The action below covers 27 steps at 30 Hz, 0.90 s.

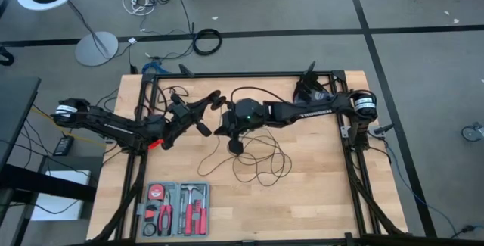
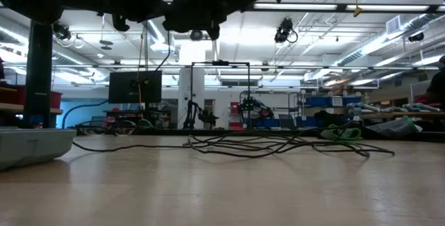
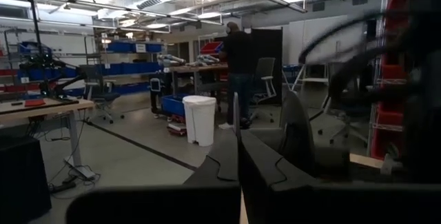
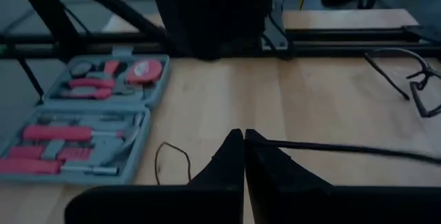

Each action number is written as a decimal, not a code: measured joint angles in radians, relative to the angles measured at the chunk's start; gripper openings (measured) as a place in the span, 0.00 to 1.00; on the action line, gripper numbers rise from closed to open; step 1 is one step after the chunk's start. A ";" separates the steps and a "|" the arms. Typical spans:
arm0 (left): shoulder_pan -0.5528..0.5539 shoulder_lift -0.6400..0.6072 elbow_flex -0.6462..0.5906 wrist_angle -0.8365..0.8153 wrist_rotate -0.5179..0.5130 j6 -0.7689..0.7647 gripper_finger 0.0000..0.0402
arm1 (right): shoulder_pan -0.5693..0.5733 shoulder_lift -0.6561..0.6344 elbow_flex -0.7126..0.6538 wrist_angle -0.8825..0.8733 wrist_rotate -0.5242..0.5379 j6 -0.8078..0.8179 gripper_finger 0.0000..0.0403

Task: Coil cords
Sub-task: Coil the black wire onto the black spool

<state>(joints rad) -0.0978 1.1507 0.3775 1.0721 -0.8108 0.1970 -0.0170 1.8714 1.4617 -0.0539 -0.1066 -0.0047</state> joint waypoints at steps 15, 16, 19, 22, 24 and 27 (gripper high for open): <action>0.000 0.000 0.000 -0.132 -0.011 -0.215 0.00 | 0.002 0.000 0.176 -0.393 0.000 -0.158 0.00; 0.000 0.000 0.000 -0.143 -0.010 -0.237 0.00 | 0.002 0.000 0.187 -0.417 0.000 -0.170 0.00; 0.009 0.000 0.000 -0.170 0.024 -0.314 0.00 | 0.002 0.000 0.213 -0.467 -0.002 -0.182 0.00; 0.041 0.000 0.000 -0.228 0.083 -0.425 0.00 | 0.002 0.000 0.234 -0.527 -0.004 -0.184 0.00; 0.070 0.000 0.000 -0.266 0.136 -0.501 0.00 | 0.001 0.000 0.237 -0.545 -0.021 -0.184 0.00; 0.113 0.002 0.000 -0.312 0.221 -0.595 0.00 | 0.002 0.000 0.237 -0.560 -0.074 -0.183 0.00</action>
<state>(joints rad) 0.0147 1.1525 0.3779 0.7598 -0.5897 -0.3976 -0.0149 1.8717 1.6989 -0.6140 -0.1809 -0.1882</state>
